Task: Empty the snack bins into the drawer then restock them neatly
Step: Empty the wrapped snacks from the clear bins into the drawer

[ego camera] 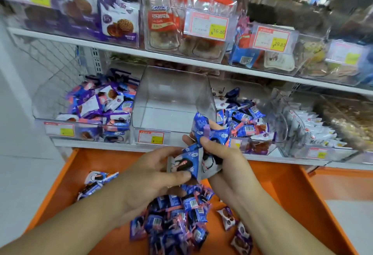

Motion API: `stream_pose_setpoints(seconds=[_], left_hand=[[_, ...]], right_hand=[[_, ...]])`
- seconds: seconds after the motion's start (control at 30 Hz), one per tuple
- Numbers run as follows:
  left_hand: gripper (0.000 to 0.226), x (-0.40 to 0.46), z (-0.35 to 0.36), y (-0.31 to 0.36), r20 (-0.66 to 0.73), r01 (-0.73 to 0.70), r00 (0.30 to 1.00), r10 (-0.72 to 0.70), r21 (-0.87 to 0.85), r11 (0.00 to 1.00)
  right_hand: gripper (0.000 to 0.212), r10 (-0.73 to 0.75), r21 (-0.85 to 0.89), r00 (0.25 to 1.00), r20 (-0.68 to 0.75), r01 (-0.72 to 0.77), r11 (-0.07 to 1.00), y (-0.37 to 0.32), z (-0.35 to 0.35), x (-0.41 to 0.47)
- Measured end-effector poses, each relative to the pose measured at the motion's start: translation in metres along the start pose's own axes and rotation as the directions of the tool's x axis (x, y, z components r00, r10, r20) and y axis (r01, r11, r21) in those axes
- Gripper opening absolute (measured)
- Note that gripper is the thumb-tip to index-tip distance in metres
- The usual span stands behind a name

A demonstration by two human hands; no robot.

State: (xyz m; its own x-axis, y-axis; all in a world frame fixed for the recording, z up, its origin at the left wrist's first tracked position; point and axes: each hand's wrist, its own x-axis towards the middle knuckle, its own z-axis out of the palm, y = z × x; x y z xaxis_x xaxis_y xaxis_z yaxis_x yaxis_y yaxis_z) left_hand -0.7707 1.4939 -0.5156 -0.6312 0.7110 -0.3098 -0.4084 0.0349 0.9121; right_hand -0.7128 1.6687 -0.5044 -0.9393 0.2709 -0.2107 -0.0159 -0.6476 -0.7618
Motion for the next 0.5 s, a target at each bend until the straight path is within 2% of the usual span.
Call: stream_pose_setpoints(seconds=[0.07,0.17,0.23,0.37,0.43,0.5], left_hand=[[0.048,-0.002,0.0,0.001,0.028,0.009,1.0,-0.008,-0.044,0.999],[0.05,-0.001,-0.001,0.002,0.038,0.026,0.999,-0.022,-0.111,0.993],[0.053,0.001,-0.003,0.001,-0.003,0.042,0.999,-0.042,-0.065,0.997],[0.058,0.0,-0.024,0.006,-0.138,0.044,0.99,-0.008,0.261,0.964],[0.066,-0.004,-0.042,0.011,-0.184,0.058,0.982,0.039,0.49,0.87],[0.065,-0.009,-0.063,0.013,-0.188,0.072,0.98,0.06,0.621,0.781]], right_hand=[[0.062,0.07,-0.005,0.997,0.012,-0.07,0.998,0.003,-0.003,0.002],[0.059,0.09,-0.027,0.995,0.038,-0.089,0.996,0.009,-0.005,0.004],[0.054,0.087,-0.081,0.994,0.063,-0.082,0.993,0.013,-0.004,0.005],[0.046,0.0,-0.248,1.0,0.008,0.002,0.969,0.016,-0.01,0.016],[0.047,-0.04,-0.304,0.999,-0.027,0.03,0.952,0.018,-0.015,0.022],[0.047,-0.031,-0.36,0.999,-0.022,0.021,0.933,0.022,-0.017,0.025]])
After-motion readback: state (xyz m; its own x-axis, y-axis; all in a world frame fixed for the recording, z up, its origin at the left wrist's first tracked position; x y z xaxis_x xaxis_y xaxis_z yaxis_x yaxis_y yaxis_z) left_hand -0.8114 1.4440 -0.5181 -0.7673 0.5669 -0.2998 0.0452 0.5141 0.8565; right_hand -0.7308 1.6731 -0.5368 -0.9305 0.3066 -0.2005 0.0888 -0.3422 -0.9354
